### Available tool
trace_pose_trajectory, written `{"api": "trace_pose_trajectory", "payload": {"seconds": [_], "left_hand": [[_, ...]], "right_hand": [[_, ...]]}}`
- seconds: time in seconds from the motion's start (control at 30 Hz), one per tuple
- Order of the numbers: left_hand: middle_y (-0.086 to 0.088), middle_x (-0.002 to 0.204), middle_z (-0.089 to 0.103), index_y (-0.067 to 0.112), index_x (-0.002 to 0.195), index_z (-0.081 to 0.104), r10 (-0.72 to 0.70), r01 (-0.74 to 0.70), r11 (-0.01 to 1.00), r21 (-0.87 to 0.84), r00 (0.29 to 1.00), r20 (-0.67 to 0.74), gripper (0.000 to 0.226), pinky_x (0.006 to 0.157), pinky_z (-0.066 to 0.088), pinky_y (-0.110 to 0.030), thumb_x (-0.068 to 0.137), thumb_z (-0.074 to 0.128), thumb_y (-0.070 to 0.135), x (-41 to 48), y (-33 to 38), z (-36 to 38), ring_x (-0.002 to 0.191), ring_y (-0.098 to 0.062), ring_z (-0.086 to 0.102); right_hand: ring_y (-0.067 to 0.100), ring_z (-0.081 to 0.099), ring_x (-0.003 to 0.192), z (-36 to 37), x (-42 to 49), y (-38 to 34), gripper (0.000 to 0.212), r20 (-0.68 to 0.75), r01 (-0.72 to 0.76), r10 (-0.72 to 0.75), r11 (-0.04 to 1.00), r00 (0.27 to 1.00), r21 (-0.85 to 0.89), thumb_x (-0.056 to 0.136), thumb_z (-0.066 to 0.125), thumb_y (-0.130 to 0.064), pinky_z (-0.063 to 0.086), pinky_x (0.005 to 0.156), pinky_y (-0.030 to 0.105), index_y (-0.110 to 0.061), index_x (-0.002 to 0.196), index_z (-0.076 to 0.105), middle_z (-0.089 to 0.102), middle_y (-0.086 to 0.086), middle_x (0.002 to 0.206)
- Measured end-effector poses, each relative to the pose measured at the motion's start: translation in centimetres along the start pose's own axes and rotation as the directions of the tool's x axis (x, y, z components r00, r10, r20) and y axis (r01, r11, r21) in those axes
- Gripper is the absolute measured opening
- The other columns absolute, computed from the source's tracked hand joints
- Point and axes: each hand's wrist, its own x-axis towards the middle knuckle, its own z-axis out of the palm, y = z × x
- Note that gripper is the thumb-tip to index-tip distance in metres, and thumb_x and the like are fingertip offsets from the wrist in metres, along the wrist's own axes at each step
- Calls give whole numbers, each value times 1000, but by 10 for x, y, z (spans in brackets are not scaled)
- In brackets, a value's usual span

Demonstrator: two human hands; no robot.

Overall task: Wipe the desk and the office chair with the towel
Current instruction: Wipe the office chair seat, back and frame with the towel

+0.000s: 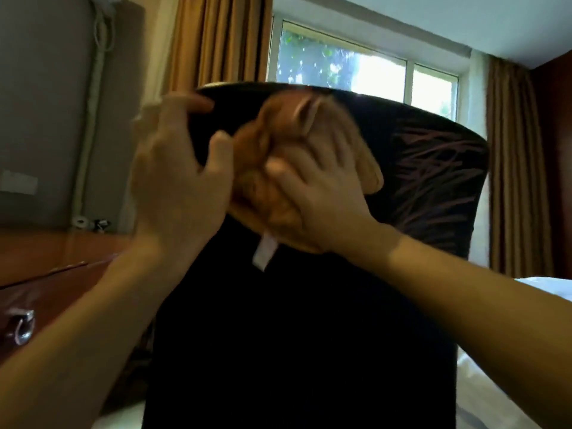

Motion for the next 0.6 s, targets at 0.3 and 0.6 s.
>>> {"api": "trace_pose_trajectory", "payload": {"seconds": [0.3, 0.6], "left_hand": [[-7, 146, 56, 12, 139, 58, 309, -369, 919, 138, 892, 330, 52, 117, 33, -40, 103, 38, 43, 63, 45, 70, 139, -24, 46], [-5, 109, 74, 12, 105, 72, 336, -416, 900, 134, 855, 394, 59, 116, 32, -37, 103, 29, 52, 90, 42, 107, 113, -27, 65]], "right_hand": [[39, 67, 114, -33, -17, 56, 21, -227, 119, -112, 993, 967, 18, 103, 63, -18, 45, 100, 70, -20, 112, 82, 74, 10, 123], [36, 61, 119, -13, 4, 79, 16, -81, -174, 176, 984, 981, 34, 95, 73, -26, 36, 110, 65, -16, 105, 81, 75, 8, 121]]}}
